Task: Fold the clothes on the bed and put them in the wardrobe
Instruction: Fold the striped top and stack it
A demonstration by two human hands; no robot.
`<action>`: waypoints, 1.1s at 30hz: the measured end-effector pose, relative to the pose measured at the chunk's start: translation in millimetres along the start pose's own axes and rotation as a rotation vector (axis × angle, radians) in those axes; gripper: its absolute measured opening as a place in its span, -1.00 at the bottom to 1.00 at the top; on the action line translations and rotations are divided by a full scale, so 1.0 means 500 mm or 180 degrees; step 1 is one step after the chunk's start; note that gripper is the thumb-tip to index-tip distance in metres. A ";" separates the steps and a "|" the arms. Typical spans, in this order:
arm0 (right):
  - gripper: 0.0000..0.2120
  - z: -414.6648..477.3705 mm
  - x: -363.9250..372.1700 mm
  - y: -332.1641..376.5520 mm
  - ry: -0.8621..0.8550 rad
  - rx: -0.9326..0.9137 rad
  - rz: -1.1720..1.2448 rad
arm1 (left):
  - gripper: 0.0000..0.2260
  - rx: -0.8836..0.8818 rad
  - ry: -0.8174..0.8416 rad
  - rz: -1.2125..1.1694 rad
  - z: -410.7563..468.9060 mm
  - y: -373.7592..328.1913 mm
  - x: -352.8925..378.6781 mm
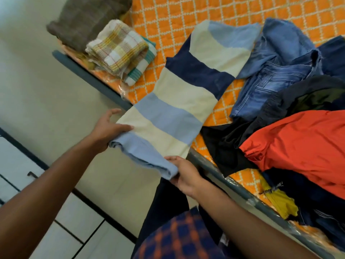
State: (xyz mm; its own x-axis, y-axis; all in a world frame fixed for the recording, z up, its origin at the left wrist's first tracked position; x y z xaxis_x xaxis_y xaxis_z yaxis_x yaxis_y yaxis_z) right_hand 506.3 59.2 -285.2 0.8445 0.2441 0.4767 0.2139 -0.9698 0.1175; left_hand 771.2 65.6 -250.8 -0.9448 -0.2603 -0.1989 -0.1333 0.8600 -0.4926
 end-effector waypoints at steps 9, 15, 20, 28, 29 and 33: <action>-0.84 -0.004 -0.135 0.471 0.0316 -0.1503 0.2034 | -0.79 0.0686 0.0456 -0.0515 0.236 -0.458 0.160; -0.64 0.066 -0.259 0.776 0.0423 -0.2426 0.2418 | -0.93 0.1033 0.0560 -0.0077 0.494 -0.708 0.283; -0.72 0.100 -0.390 0.827 -0.1472 -0.2805 0.0741 | -0.43 0.2056 -0.0012 0.1915 0.561 -0.712 0.376; -0.47 0.053 -0.196 0.553 -0.2346 -0.3923 -0.3106 | -0.40 0.4272 0.0312 0.3765 0.408 -0.452 0.390; -0.37 0.066 -0.190 0.517 -0.2300 -0.3829 -0.3041 | -0.35 0.4278 0.0432 0.3930 0.404 -0.424 0.376; -0.15 0.098 -0.205 0.441 -0.2253 -0.3658 -0.1859 | -0.17 0.4020 0.0615 0.4762 0.432 -0.357 0.316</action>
State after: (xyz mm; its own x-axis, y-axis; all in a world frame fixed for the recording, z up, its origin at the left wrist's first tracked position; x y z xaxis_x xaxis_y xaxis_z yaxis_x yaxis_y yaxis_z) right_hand 491.0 -179.6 -350.8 0.9086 0.2155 -0.3577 0.3884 -0.1216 0.9134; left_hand 710.2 -223.9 -377.3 -0.1045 0.3730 -0.9220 0.8381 -0.4661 -0.2835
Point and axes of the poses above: each hand's wrist, its own z-axis towards the middle knuckle, its own x-axis out of the palm, y = z × x, the point moved 6 cm from there along z, towards the middle knuckle, and after that the axes turned 13 degrees about y, right-handed, at the moved point
